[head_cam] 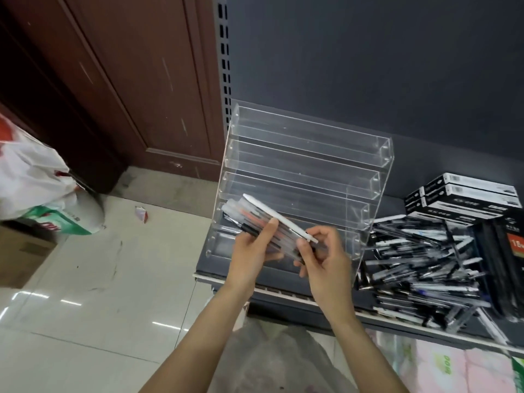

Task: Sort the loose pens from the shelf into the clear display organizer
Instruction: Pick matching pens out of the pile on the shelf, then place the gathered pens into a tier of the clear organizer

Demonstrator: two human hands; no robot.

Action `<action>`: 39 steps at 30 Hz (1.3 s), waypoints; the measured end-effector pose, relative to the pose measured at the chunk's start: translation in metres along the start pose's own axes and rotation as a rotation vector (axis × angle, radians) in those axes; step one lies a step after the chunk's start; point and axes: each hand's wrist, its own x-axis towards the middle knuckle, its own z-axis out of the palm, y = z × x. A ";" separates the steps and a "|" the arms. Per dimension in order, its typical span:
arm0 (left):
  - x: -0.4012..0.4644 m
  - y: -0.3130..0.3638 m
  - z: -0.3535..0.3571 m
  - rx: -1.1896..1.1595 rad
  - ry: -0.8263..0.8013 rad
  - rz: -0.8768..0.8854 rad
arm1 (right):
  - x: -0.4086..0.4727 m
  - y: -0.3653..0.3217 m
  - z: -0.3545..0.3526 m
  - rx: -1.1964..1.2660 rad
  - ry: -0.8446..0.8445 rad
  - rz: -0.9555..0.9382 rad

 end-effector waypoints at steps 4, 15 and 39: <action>0.012 0.018 -0.013 -0.005 0.013 0.006 | 0.011 -0.012 0.012 0.006 -0.017 0.035; 0.041 0.051 -0.031 -0.203 -0.032 0.044 | 0.108 -0.065 -0.022 -0.313 -0.080 -0.269; 0.066 0.056 -0.012 -0.197 0.085 0.054 | 0.215 -0.072 0.017 -0.687 -0.365 -0.289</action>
